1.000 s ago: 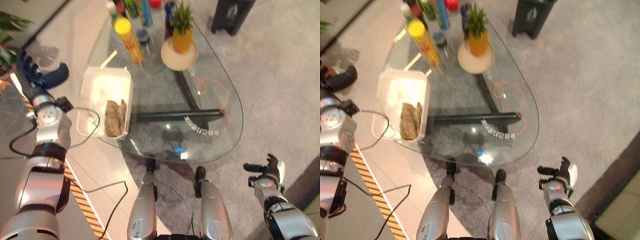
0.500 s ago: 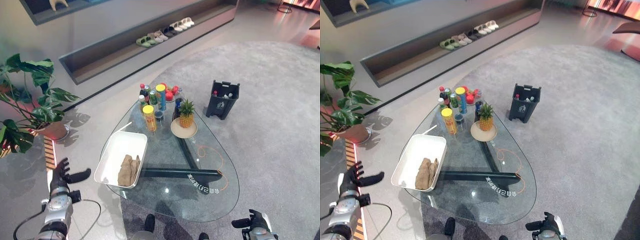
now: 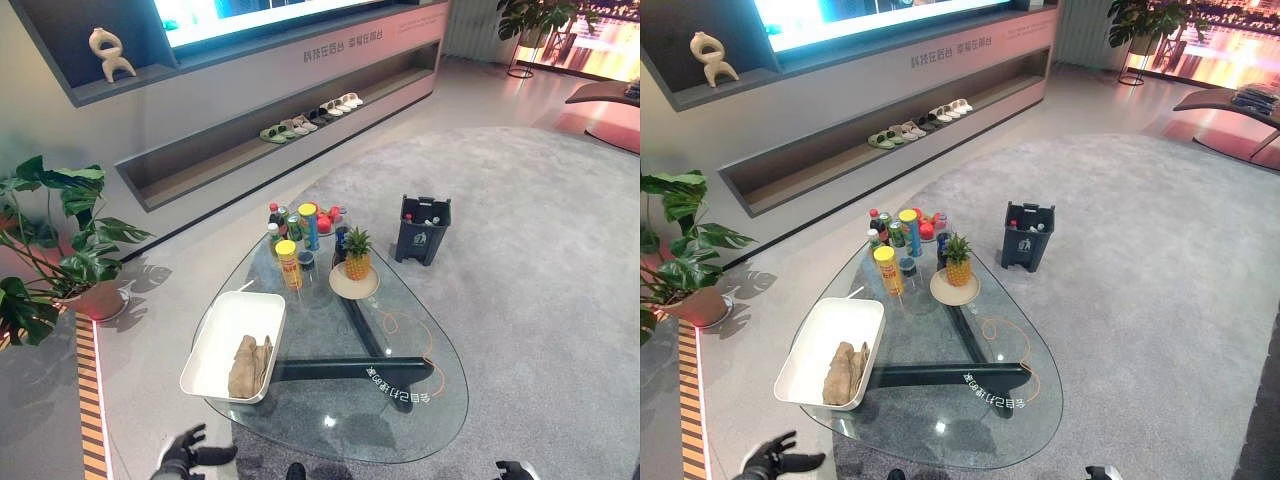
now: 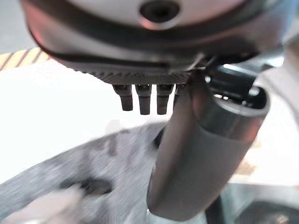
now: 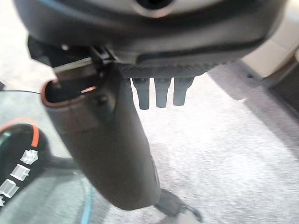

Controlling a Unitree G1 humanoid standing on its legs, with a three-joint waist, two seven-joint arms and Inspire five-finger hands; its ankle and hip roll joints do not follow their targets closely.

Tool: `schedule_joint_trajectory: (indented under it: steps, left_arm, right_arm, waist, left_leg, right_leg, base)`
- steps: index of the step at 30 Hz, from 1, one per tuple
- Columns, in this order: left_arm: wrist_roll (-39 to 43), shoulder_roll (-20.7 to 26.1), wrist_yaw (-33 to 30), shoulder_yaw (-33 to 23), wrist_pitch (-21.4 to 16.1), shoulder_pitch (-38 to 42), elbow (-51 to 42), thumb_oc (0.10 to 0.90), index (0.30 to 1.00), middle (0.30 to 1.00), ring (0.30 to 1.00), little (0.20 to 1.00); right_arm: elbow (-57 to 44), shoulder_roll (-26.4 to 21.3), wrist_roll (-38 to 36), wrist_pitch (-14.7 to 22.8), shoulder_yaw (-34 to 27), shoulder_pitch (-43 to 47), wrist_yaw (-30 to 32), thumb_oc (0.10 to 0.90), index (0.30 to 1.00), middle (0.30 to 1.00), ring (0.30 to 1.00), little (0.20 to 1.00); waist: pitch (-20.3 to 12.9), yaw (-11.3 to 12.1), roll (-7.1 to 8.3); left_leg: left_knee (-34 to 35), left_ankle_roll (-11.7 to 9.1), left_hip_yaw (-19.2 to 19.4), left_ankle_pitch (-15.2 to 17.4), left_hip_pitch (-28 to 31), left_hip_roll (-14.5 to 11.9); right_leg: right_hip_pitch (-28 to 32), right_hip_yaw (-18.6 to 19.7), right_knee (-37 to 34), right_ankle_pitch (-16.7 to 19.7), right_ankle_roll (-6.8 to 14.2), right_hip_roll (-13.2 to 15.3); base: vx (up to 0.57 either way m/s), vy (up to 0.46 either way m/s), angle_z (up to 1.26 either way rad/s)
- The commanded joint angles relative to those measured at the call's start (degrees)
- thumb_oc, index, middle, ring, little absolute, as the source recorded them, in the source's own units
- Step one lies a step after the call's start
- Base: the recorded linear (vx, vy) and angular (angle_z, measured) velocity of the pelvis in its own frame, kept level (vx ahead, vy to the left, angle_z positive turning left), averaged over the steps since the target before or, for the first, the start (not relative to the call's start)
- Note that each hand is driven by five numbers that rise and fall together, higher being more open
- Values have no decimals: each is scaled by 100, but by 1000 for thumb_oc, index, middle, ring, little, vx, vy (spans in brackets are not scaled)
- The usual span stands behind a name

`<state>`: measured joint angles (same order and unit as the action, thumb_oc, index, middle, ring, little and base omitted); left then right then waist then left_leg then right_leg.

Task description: Wipe the table with a cloth and put it in the basket.

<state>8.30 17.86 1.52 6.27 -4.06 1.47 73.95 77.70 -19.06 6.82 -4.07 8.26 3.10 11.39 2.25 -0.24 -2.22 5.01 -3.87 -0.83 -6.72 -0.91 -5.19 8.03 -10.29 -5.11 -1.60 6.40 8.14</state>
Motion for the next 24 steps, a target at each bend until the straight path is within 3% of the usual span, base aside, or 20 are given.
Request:
schedule_joint_trajectory:
  steps: [1, 10, 24]
  left_arm:
    - [-563, 195, 256, 44, 231, 429, 332, 800, 900, 900, 900, 900]
    - [-842, -10, 346, 481, 592, 503, 433, 800, 900, 900, 900, 900]
    - [-822, -72, 183, 556, 432, 564, 387, 800, 900, 900, 900, 900]
  right_arm:
    - [280, 47, 186, -110, 187, 351, 3, 800, 900, 900, 900, 900]
    - [492, 153, 339, -359, 398, 433, -528, 800, 900, 900, 900, 900]
    - [546, 166, 334, -359, 503, 462, -630, 800, 900, 900, 900, 900]
  waist:
    - [210, 59, 94]
    - [186, -8, 93]
    - [204, -16, 127]
  left_leg:
    - [-1, 81, 462, 719, 557, 223]
    - [-1, 64, 529, 770, 613, 195]
    - [-1, 75, 475, 790, 672, 178]
  right_leg:
    - [-217, 154, 66, 309, -2, -24]
    - [-181, 195, 11, 318, 13, -16]
    - [-130, 284, 20, 287, -12, -57]
  base:
    - [41, 13, -2]
    - [24, 10, -8]
    - [0, 0, 0]
